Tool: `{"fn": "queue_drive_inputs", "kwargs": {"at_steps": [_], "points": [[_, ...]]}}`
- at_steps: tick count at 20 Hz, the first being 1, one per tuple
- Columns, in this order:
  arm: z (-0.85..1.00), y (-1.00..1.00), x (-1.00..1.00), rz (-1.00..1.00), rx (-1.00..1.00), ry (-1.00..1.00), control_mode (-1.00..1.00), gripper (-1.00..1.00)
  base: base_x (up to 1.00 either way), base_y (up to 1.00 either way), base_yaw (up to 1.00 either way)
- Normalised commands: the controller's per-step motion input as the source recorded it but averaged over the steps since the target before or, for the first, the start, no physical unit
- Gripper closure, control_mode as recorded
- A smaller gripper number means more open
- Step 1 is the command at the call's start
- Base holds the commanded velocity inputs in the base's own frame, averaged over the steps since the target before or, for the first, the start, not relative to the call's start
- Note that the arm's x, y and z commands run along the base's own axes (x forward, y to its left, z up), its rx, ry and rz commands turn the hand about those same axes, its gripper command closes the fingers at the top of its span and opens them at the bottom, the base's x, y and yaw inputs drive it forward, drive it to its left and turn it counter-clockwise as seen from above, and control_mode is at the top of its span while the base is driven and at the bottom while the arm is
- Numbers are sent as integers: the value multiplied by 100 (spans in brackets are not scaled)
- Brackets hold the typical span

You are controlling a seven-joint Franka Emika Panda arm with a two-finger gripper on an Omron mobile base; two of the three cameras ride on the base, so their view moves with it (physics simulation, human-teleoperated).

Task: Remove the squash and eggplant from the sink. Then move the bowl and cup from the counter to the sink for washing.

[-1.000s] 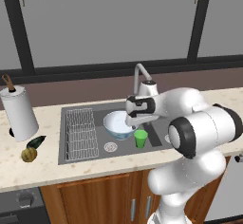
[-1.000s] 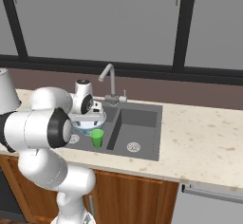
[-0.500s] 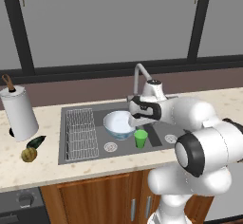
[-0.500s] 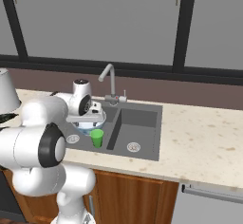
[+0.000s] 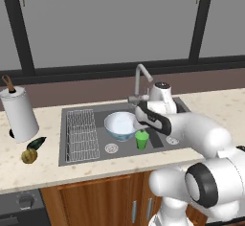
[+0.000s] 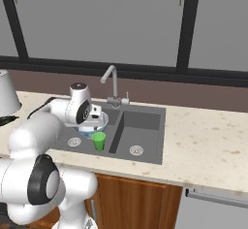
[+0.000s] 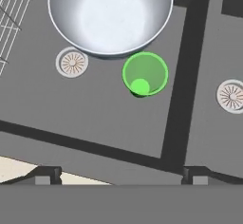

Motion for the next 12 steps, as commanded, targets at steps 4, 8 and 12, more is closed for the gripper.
{"fn": "queue_drive_inputs", "kwargs": {"at_steps": [4, 8, 12], "points": [[23, -10, -25, -3, 0, 0, -100, -100, 0, 0, 0], [29, -12, -25, -3, 0, 2, -100, -100, 0, 0, 0], [28, -9, -25, 0, 0, 0, -100, -100, 0, 0, 0]]}}
